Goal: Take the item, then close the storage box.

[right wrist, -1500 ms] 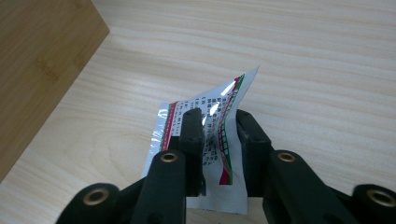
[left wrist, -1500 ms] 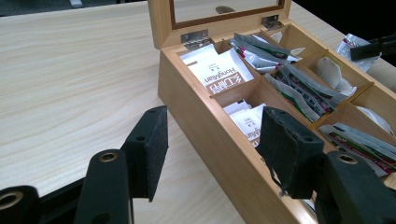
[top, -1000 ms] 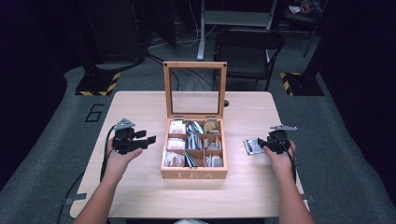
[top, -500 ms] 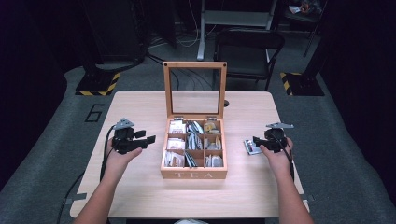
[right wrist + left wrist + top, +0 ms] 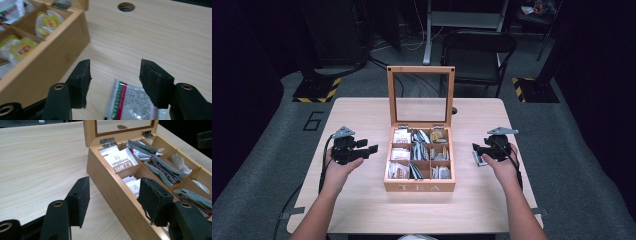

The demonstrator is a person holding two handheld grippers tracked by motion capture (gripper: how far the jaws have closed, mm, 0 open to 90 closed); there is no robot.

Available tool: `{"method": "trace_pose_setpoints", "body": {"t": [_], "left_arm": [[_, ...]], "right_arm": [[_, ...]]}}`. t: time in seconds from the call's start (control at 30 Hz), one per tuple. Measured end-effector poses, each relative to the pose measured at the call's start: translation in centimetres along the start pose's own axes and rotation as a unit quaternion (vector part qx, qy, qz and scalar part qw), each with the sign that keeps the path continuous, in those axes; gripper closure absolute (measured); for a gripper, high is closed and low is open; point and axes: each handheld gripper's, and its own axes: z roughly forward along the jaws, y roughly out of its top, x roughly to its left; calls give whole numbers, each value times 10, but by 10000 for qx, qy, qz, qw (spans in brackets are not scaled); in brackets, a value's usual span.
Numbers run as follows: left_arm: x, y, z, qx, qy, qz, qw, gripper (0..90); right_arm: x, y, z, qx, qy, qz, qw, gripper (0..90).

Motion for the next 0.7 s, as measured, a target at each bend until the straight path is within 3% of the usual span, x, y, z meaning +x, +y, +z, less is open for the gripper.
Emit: {"method": "trace_pose_setpoints", "body": {"t": [0.13,0.33,0.43,0.53,0.7], "left_arm": [[0,0,0,33,-6,31,10000,422],[1,-1,-2,14,20,-3,10000,421],[2,-2,-3,13,46,-15,10000,421],[3,-1,-3,14,47,-6,10000,421],[2,-2,-3,5,55,-5,10000,421]], "right_arm": [[9,11,0,-159,153,7,9998,421],[20,29,7,-63,320,-170,9993,428],[26,36,10,-69,295,-272,9992,428],[28,43,13,-78,465,-243,9986,428],[30,53,15,-35,502,-241,9984,429]]}}
